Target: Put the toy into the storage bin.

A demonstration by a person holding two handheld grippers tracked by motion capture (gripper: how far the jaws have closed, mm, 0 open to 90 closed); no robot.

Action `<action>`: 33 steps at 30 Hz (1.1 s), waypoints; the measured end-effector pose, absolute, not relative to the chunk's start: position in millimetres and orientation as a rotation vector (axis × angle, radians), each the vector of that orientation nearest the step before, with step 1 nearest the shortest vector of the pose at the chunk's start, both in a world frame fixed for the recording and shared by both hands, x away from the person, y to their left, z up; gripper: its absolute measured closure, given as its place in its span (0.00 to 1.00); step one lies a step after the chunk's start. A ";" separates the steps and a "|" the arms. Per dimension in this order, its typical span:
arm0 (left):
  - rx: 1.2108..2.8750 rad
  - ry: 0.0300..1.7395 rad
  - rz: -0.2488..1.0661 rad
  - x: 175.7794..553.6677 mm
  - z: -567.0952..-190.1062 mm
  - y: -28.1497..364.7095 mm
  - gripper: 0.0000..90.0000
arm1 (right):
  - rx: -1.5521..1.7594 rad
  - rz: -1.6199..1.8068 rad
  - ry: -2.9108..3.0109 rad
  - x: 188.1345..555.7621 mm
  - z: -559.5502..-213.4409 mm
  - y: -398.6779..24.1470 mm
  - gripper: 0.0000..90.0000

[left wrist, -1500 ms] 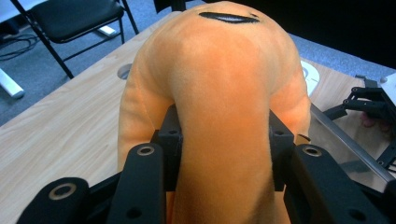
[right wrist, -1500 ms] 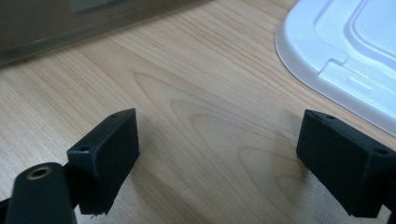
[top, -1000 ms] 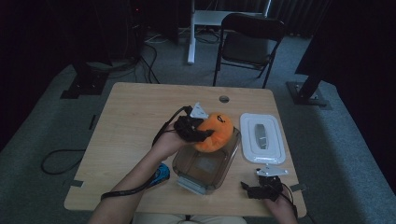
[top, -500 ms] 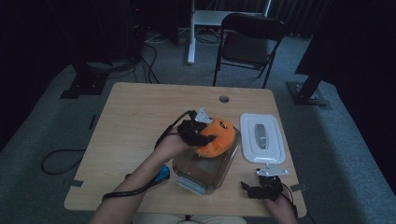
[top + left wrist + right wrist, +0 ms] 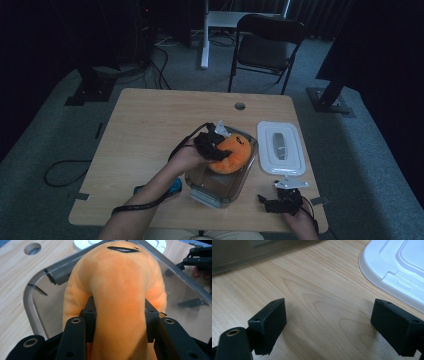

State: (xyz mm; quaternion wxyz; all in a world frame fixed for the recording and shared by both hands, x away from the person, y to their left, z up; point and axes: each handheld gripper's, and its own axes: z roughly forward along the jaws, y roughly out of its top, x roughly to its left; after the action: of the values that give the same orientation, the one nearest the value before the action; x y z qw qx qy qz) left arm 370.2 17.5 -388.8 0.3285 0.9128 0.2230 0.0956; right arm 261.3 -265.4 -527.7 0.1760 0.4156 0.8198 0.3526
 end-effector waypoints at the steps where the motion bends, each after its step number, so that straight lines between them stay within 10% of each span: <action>1: 2.396 0.582 0.250 370.9 -389.5 17.2 0.67 | 1.178 1.000 2.321 261.3 -527.7 -265.3 0.14; 20: 2.532 0.559 0.261 376.5 -402.6 -0.4 0.61 | 1.177 0.997 2.322 261.3 -527.7 -265.4 0.14; 33: 2.680 0.504 0.269 374.5 -409.2 -13.3 0.39 | 1.178 0.998 2.321 261.2 -527.7 -265.3 0.14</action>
State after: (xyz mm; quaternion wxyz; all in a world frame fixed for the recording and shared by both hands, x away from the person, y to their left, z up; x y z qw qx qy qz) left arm 374.5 -13.3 -409.2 0.1993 0.9584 0.1802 0.0960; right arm 261.2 -265.3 -527.7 0.1759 0.4159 0.8197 0.3525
